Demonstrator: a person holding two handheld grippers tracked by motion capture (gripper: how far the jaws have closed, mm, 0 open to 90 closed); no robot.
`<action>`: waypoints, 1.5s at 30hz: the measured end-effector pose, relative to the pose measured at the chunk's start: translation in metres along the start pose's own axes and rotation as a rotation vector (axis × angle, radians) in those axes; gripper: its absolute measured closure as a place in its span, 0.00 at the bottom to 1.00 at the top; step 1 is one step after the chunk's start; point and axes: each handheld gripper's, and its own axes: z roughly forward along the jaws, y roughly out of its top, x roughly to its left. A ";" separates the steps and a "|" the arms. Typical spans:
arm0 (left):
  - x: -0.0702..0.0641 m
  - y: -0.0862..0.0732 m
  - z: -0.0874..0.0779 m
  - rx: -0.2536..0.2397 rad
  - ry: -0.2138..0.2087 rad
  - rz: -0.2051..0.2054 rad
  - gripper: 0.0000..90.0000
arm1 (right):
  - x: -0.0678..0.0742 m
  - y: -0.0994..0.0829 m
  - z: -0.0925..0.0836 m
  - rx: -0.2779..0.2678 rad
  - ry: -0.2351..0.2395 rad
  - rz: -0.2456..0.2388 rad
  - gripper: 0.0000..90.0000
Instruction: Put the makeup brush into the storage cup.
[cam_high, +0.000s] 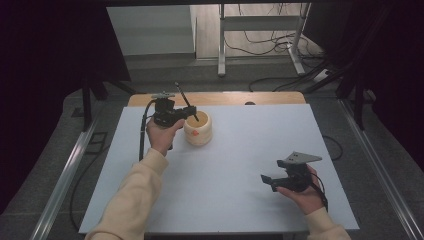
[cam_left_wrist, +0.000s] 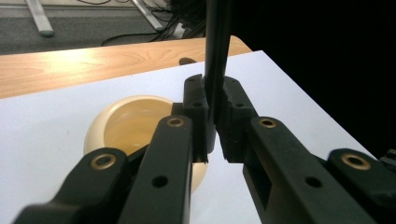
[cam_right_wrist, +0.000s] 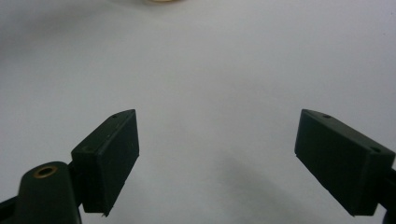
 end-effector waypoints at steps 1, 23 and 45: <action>0.001 0.000 0.001 0.001 0.001 -0.002 0.92 | 0.000 0.000 0.000 0.000 0.000 0.000 0.16; 0.008 -0.008 0.020 0.038 0.029 -0.001 0.92 | 0.001 0.000 0.001 0.009 -0.001 -0.005 0.16; 0.015 -0.022 0.037 0.078 0.033 -0.001 0.90 | 0.001 -0.001 0.003 0.022 0.000 -0.011 0.16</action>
